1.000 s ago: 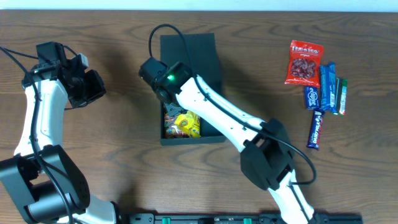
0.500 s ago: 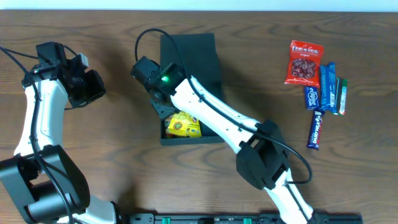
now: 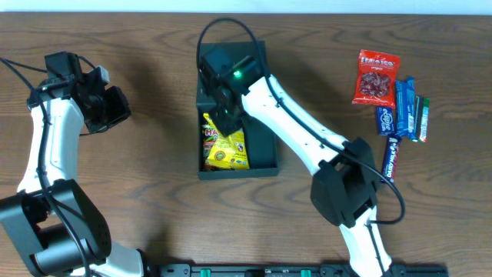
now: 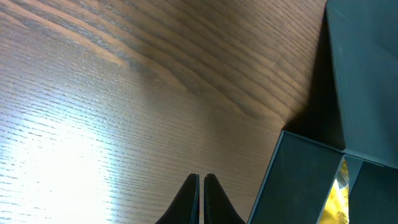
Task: Pack container
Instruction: 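Place the yellow bag into the box over the Haribo bag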
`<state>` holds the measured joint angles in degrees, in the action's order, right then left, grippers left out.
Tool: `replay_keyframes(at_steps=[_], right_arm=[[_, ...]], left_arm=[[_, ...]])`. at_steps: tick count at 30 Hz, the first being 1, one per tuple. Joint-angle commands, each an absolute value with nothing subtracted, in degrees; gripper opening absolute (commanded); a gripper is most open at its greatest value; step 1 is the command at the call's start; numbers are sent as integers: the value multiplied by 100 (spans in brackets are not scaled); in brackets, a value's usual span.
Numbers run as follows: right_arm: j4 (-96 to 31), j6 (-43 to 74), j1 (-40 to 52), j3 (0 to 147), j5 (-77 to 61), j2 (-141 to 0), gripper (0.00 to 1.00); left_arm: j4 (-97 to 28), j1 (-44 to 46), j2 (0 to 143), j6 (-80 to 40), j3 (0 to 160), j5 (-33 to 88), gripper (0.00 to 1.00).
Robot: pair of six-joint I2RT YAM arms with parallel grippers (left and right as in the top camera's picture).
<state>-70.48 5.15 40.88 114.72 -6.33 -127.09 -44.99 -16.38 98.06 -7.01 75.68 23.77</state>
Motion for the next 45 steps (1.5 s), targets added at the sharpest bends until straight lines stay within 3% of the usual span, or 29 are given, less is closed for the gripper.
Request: replay_keyframes(at_steps=[1,16,34,45], right_arm=[[-6779,-58,4167,11054,-1555,-12676,1],[-4989,-54,4333,10197,-1651,-12680,2],[-6049,-49,3527,10315,-775,-12031,1],[-5162,25,3597,9074,-775,-12114,1]], left_arm=[[-4515,-1647,9824,-574,7673,2355,6],[-4515,-1649,9824,-574,7673,2351,6],[-4519,-1599,9826,-513,7566,2364,6],[-4062,-351,9826,-384,6545,2751,6]])
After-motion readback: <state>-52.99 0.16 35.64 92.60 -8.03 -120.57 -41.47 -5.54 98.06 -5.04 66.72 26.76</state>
